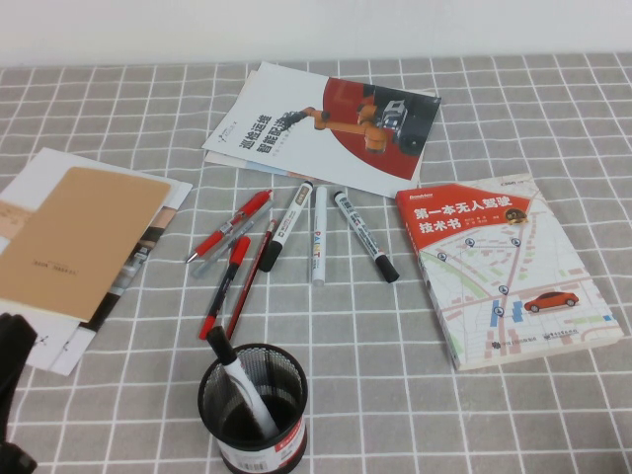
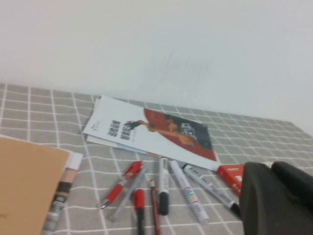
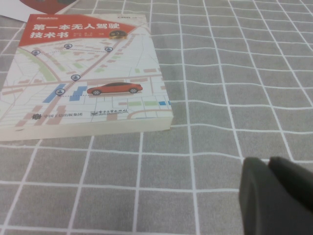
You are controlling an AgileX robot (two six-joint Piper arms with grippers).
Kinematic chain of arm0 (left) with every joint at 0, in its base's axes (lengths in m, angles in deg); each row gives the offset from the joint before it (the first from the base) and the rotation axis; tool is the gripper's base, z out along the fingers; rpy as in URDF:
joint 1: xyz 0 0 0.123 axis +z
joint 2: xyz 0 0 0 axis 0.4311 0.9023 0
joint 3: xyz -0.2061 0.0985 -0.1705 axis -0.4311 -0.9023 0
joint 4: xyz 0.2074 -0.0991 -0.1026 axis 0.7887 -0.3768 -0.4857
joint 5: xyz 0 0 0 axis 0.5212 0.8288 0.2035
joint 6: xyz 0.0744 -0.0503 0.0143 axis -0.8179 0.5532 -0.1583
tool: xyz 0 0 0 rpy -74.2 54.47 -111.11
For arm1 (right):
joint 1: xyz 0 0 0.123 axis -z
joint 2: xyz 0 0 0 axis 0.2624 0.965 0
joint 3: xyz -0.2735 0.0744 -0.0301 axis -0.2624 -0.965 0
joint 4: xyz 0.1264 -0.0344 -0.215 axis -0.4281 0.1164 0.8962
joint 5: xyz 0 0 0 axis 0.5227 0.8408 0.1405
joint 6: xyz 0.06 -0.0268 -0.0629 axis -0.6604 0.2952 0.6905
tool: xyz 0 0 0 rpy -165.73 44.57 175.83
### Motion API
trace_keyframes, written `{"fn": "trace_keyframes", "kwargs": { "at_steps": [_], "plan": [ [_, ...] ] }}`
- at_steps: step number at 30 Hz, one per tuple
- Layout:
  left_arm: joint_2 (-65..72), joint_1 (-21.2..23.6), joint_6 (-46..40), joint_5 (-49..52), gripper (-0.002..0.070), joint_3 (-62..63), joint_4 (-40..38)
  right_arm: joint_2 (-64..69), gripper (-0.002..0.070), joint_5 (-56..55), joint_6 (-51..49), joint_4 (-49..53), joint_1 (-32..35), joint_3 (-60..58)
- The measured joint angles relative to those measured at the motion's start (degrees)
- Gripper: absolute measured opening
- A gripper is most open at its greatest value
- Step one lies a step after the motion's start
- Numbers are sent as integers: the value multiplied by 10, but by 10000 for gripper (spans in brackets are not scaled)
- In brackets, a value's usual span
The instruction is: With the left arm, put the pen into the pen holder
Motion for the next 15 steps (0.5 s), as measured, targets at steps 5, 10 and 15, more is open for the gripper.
{"fn": "trace_keyframes", "kwargs": {
  "at_steps": [5,10,15],
  "plan": [
    [-1,0,6,9,0,1,12,0,-15,0,0,0,0,0],
    [-1,0,6,21,0,1,13,0,-15,0,0,0,0,0],
    [-1,0,6,27,0,1,23,0,-15,0,0,0,0,0]
  ]
}}
